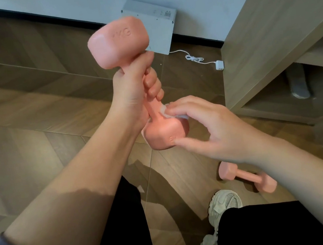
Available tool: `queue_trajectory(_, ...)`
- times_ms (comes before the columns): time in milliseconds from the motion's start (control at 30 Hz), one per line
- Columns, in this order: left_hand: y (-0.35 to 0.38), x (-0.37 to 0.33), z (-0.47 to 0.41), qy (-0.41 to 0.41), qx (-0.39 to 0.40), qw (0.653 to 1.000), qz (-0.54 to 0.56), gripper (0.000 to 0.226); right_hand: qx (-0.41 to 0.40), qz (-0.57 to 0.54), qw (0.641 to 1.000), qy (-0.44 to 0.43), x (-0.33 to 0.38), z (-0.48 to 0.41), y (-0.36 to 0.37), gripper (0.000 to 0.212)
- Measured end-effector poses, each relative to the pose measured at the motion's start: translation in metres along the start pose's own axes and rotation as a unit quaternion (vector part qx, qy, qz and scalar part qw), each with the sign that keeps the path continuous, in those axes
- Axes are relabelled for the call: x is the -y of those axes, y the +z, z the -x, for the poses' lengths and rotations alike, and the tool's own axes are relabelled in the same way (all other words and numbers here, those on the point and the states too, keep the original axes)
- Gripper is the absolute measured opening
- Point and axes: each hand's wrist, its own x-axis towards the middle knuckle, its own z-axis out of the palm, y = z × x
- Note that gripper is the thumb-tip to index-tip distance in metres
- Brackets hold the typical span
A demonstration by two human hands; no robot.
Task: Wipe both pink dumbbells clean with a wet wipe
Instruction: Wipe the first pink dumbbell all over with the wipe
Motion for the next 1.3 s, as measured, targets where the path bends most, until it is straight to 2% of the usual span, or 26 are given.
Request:
queue_trajectory(200,0.004,0.003,0.003,0.027,0.022,0.998,-0.052,0.046,-0.003,0.013,0.999,0.048,-0.002,-0.005,0.0,0.043)
queue_trajectory(400,0.0,0.005,0.0,0.018,0.002,0.999,-0.046,0.046,-0.06,0.004,0.998,0.029,0.002,-0.001,0.004,0.041)
queue_trajectory(533,0.005,0.01,0.003,0.025,0.018,0.997,-0.076,0.046,-0.028,0.029,0.997,0.072,-0.001,-0.005,0.006,0.038)
queue_trajectory(700,0.002,0.008,-0.001,0.033,-0.013,0.997,-0.073,0.043,-0.044,0.014,0.997,0.059,0.004,0.0,0.006,0.038)
queue_trajectory(800,0.005,0.011,-0.001,0.028,-0.016,0.997,-0.07,0.042,-0.011,0.029,0.995,0.094,0.0,-0.002,0.007,0.039)
queue_trajectory(833,0.007,0.013,-0.001,0.023,-0.019,0.997,-0.074,0.042,0.015,0.045,0.993,0.108,-0.001,-0.001,0.007,0.046)
queue_trajectory(933,0.012,0.016,-0.003,0.011,-0.04,0.996,-0.081,0.036,0.068,0.054,0.988,0.125,0.0,0.001,0.016,0.084)
queue_trajectory(1000,0.01,0.015,-0.005,0.003,-0.043,0.997,-0.071,0.029,0.052,0.045,0.989,0.13,0.002,0.001,0.022,0.089)
queue_trajectory(1100,0.009,0.015,-0.005,0.001,-0.028,0.997,-0.068,0.02,0.009,0.036,0.987,0.156,0.001,-0.003,0.019,0.08)
queue_trajectory(1200,0.011,0.014,-0.005,0.015,-0.03,0.996,-0.077,0.02,-0.028,0.05,0.985,0.164,0.003,-0.005,0.017,0.076)
queue_trajectory(1300,0.008,0.013,-0.008,0.021,-0.051,0.996,-0.071,0.021,-0.07,0.081,0.987,0.124,0.006,-0.004,0.02,0.066)
